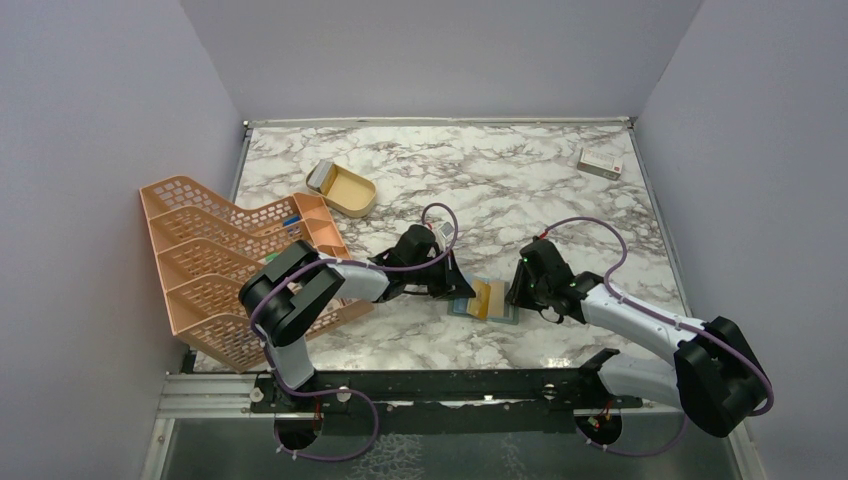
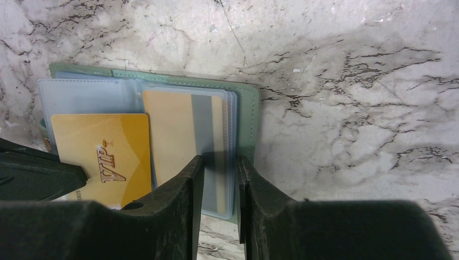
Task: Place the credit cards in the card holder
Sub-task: Insert the credit card into the card holder.
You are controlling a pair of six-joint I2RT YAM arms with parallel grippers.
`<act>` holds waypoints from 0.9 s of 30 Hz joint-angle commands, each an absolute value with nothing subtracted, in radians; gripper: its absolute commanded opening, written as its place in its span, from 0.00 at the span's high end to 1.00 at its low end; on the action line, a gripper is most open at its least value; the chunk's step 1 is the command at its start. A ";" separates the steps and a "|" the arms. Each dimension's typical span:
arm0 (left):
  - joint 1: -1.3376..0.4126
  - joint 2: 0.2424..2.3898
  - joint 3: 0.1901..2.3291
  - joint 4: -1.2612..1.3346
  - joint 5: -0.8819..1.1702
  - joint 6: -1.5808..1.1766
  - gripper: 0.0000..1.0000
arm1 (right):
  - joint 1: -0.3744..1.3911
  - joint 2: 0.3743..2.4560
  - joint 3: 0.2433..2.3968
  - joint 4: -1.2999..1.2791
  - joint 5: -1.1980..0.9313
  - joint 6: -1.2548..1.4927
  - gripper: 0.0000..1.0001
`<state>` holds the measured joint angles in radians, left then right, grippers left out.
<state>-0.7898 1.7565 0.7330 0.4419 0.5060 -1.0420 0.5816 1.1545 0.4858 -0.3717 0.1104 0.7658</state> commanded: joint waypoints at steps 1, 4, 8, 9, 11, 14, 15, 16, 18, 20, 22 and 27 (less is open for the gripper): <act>-0.797 1.780 0.752 0.474 0.475 -1.049 1.00 | 0.586 1.142 0.465 -0.376 0.099 0.768 0.73; -0.798 1.790 0.752 0.474 0.471 -1.049 1.00 | 0.586 1.144 0.465 -0.374 0.097 0.767 0.73; -0.798 1.809 0.756 0.474 0.476 -1.050 1.00 | 0.586 1.143 0.465 -0.374 0.097 0.767 0.73; -0.798 1.811 0.756 0.474 0.476 -1.049 1.00 | 0.586 1.141 0.465 -0.375 0.096 0.767 0.73; -0.799 1.810 0.755 0.474 0.468 -1.052 1.00 | 0.586 1.140 0.465 -0.375 0.096 0.767 0.73; -0.799 1.809 0.750 0.473 0.455 -1.055 1.00 | 0.586 1.137 0.465 -0.373 0.098 0.766 0.73; -0.799 1.809 0.749 0.472 0.453 -1.059 1.00 | 0.585 1.136 0.465 -0.374 0.096 0.765 0.73; -0.799 1.812 0.750 0.472 0.450 -1.062 1.00 | 0.585 1.137 0.465 -0.374 0.095 0.766 0.73; -0.799 1.815 0.747 0.472 0.443 -1.070 1.00 | 0.586 1.135 0.463 -0.373 0.096 0.766 0.73; -0.799 1.818 0.744 0.472 0.436 -1.077 1.00 | 0.586 1.134 0.463 -0.374 0.095 0.767 0.73; -0.801 1.820 0.742 0.472 0.433 -1.083 1.00 | 0.586 1.132 0.462 -0.373 0.096 0.765 0.73; -0.805 1.822 0.744 0.472 0.421 -1.108 1.00 | 0.586 1.133 0.462 -0.368 0.092 0.765 0.73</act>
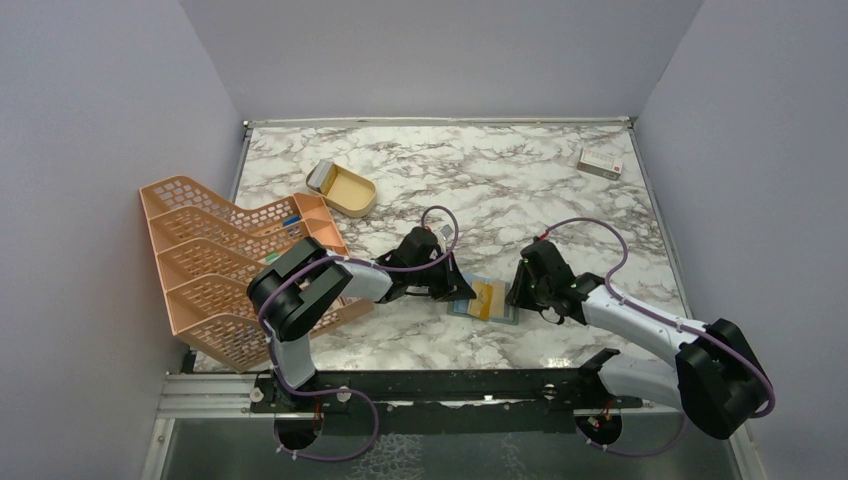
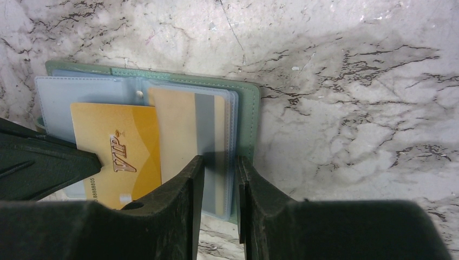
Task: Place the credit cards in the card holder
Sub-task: Insert the credit card into the card holder.
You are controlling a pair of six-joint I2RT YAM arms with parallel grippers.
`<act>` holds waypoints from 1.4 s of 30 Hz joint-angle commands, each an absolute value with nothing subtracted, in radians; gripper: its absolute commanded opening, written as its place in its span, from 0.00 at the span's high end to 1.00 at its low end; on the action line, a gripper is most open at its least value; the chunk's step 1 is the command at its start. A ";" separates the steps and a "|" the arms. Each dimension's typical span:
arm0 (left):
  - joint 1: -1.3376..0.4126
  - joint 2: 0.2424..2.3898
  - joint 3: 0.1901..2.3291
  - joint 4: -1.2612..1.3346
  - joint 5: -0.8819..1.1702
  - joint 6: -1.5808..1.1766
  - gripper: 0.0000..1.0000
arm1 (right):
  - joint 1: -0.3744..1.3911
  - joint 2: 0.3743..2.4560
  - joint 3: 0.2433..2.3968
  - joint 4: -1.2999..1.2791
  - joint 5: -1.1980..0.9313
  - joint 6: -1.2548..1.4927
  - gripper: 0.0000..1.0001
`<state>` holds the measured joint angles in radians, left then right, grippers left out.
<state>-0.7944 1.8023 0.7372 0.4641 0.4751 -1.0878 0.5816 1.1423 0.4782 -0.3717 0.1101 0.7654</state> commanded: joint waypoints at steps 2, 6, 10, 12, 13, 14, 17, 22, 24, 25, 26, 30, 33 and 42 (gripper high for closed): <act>-0.809 1.825 0.751 0.472 0.414 -1.111 1.00 | 0.586 1.136 0.462 -0.364 0.088 0.767 0.73; -0.815 1.842 0.764 0.472 0.406 -1.118 1.00 | 0.586 1.130 0.462 -0.363 0.075 0.772 0.71; -0.818 1.867 0.777 0.472 0.394 -1.107 1.00 | 0.585 1.112 0.468 -0.371 0.065 0.779 0.70; -0.820 1.870 0.779 0.472 0.383 -1.100 1.00 | 0.586 1.104 0.468 -0.372 0.058 0.780 0.70; -0.821 1.871 0.780 0.472 0.380 -1.096 1.00 | 0.586 1.100 0.467 -0.373 0.053 0.782 0.70; -0.822 1.871 0.782 0.472 0.377 -1.090 1.00 | 0.586 1.100 0.465 -0.371 0.052 0.783 0.70; -0.824 1.870 0.782 0.472 0.367 -1.080 1.00 | 0.585 1.101 0.457 -0.366 0.045 0.784 0.70; -0.824 1.854 0.776 0.460 0.341 -1.058 1.00 | 0.586 1.103 0.449 -0.365 0.029 0.788 0.71; -0.824 1.852 0.777 0.456 0.338 -1.055 1.00 | 0.586 1.099 0.445 -0.370 0.027 0.791 0.72; -0.824 1.851 0.776 0.456 0.335 -1.055 1.00 | 0.585 1.096 0.441 -0.371 0.026 0.791 0.73; -0.824 1.851 0.776 0.456 0.336 -1.057 1.00 | 0.586 1.093 0.438 -0.371 0.024 0.794 0.74; -0.825 1.852 0.783 0.456 0.330 -1.042 1.00 | 0.586 1.084 0.424 -0.362 -0.001 0.801 0.77; -0.825 1.849 0.791 0.456 0.319 -1.002 1.00 | 0.586 1.077 0.416 -0.361 -0.012 0.805 0.78; -0.825 1.847 0.808 0.449 0.342 -0.914 1.00 | 0.585 1.071 0.401 -0.352 -0.014 0.806 0.79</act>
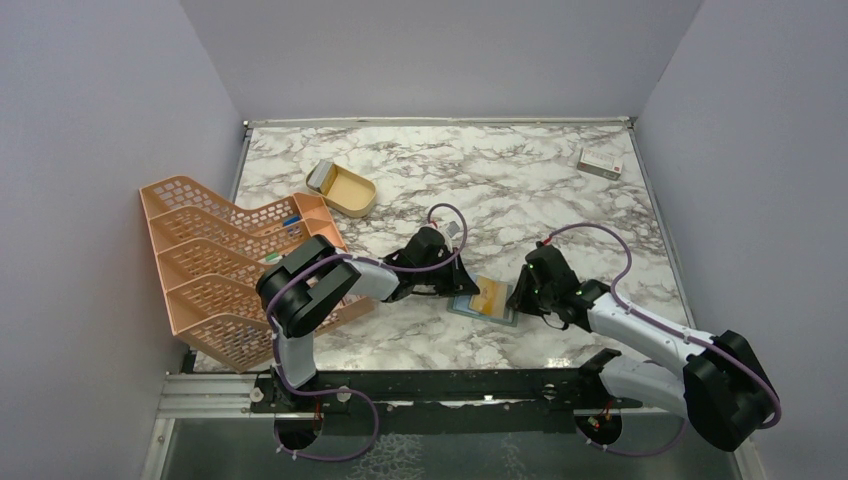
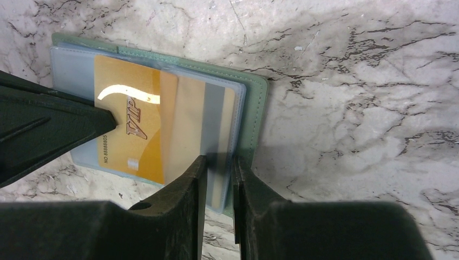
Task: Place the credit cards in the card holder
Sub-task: Insert the credit card into the card holder.
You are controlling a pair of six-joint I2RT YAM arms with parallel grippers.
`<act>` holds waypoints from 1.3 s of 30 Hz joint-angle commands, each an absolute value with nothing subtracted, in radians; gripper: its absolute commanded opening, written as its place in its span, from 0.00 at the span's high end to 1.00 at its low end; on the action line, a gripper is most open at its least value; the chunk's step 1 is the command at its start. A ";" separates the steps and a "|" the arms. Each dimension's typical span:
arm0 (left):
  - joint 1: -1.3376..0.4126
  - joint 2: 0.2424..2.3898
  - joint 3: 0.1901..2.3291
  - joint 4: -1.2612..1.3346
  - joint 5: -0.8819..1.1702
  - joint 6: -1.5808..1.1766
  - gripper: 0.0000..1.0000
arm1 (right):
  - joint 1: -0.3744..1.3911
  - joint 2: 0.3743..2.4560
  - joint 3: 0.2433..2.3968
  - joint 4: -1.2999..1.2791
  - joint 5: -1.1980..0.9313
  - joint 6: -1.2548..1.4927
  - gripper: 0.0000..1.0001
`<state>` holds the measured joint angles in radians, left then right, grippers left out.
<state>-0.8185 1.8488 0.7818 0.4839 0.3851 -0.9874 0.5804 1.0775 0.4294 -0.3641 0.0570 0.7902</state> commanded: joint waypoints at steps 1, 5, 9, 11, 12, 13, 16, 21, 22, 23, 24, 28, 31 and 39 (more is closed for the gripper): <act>-0.826 1.849 0.808 0.449 0.345 -0.912 1.00 | 0.586 1.071 0.399 -0.349 -0.016 0.807 0.79; -0.830 1.857 0.812 0.449 0.344 -0.882 1.00 | 0.586 1.076 0.396 -0.341 -0.021 0.811 0.79; -0.830 1.853 0.821 0.446 0.363 -0.848 1.00 | 0.586 1.075 0.398 -0.345 -0.016 0.809 0.79; -0.830 1.855 0.829 0.437 0.370 -0.836 1.00 | 0.585 1.074 0.397 -0.345 -0.016 0.808 0.79; -0.830 1.856 0.832 0.431 0.374 -0.833 1.00 | 0.586 1.074 0.396 -0.344 -0.016 0.808 0.79; -0.829 1.857 0.833 0.429 0.378 -0.838 1.00 | 0.586 1.074 0.395 -0.344 -0.015 0.808 0.79; -0.833 1.859 0.824 0.430 0.374 -0.905 1.00 | 0.586 1.079 0.392 -0.334 -0.020 0.812 0.79; -0.865 1.863 0.812 0.463 0.346 -0.997 1.00 | 0.586 1.103 0.377 -0.291 -0.060 0.833 0.79; -0.869 1.866 0.810 0.472 0.343 -1.013 1.00 | 0.586 1.107 0.375 -0.285 -0.066 0.836 0.79; -0.876 1.869 0.811 0.480 0.335 -1.023 1.00 | 0.586 1.112 0.374 -0.281 -0.070 0.838 0.79; -0.881 1.874 0.815 0.485 0.331 -1.026 1.00 | 0.586 1.115 0.374 -0.279 -0.072 0.841 0.79; -0.891 1.896 0.822 0.492 0.324 -1.035 1.00 | 0.586 1.109 0.371 -0.276 -0.077 0.847 0.79; -0.894 1.897 0.817 0.494 0.306 -1.032 1.00 | 0.586 1.097 0.369 -0.282 -0.070 0.850 0.79; -0.891 1.870 0.831 0.480 0.296 -0.873 1.00 | 0.586 1.100 0.363 -0.286 -0.054 0.851 0.79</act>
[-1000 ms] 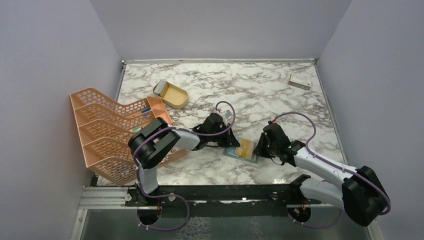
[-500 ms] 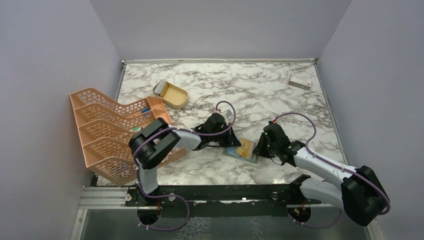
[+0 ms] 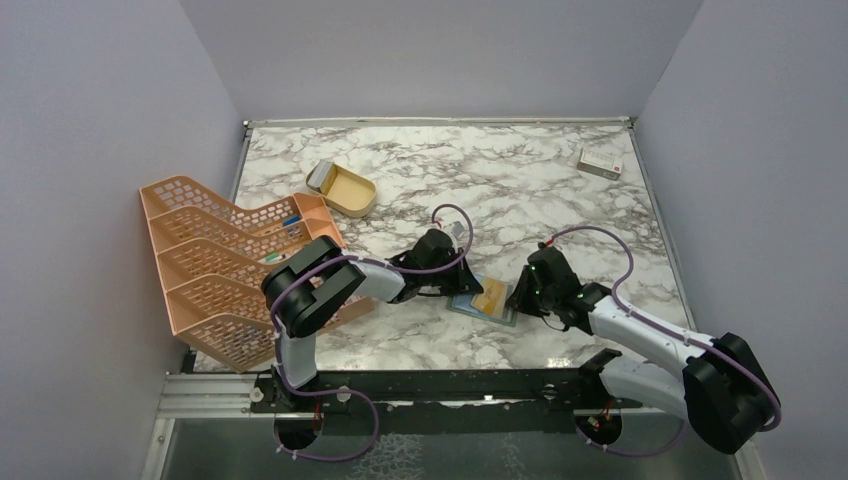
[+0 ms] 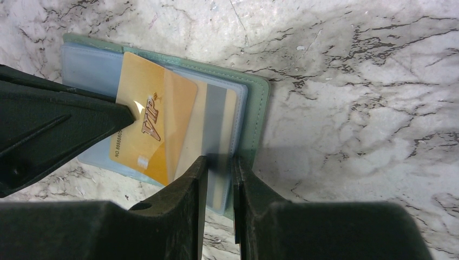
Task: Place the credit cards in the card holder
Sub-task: Insert the credit card into the card holder.
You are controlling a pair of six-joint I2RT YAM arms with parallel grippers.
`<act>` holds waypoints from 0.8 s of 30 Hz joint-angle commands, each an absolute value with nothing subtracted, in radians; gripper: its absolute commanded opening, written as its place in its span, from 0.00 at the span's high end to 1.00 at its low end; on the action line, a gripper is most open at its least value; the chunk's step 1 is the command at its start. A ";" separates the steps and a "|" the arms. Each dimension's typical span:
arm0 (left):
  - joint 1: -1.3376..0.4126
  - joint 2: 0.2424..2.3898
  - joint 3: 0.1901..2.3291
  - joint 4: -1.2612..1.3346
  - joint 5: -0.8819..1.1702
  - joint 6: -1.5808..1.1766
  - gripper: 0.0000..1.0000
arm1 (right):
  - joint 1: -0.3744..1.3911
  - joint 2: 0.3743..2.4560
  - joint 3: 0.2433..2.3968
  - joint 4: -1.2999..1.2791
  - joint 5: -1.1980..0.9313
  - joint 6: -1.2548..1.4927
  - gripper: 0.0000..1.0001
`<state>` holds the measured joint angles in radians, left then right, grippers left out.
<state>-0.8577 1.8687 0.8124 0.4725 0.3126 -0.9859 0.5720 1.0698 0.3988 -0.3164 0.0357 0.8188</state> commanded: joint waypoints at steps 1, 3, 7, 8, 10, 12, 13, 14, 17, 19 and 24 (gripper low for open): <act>-0.888 1.861 0.833 0.468 0.294 -0.851 1.00 | 0.586 1.101 0.363 -0.290 -0.049 0.851 0.79; -0.884 1.842 0.837 0.444 0.296 -0.812 1.00 | 0.586 1.101 0.362 -0.296 -0.041 0.848 0.79; -0.881 1.820 0.860 0.362 0.284 -0.744 1.00 | 0.586 1.093 0.359 -0.299 -0.031 0.848 0.79; -0.879 1.818 0.863 0.349 0.284 -0.734 1.00 | 0.586 1.091 0.359 -0.300 -0.031 0.847 0.80; -0.878 1.819 0.871 0.336 0.286 -0.722 1.00 | 0.585 1.090 0.360 -0.303 -0.029 0.847 0.80; -0.877 1.818 0.876 0.325 0.285 -0.712 1.00 | 0.586 1.093 0.361 -0.304 -0.028 0.845 0.80; -0.877 1.818 0.877 0.321 0.283 -0.706 1.00 | 0.586 1.094 0.360 -0.302 -0.028 0.845 0.80; -0.877 1.818 0.880 0.317 0.283 -0.698 1.00 | 0.586 1.093 0.360 -0.301 -0.029 0.845 0.80; -0.876 1.819 0.894 0.293 0.283 -0.676 1.00 | 0.586 1.095 0.357 -0.301 -0.029 0.844 0.80; -0.872 1.822 0.906 0.270 0.284 -0.658 1.00 | 0.586 1.095 0.357 -0.303 -0.028 0.844 0.81; -0.858 1.816 0.917 0.231 0.288 -0.651 1.00 | 0.586 1.095 0.353 -0.299 -0.025 0.843 0.82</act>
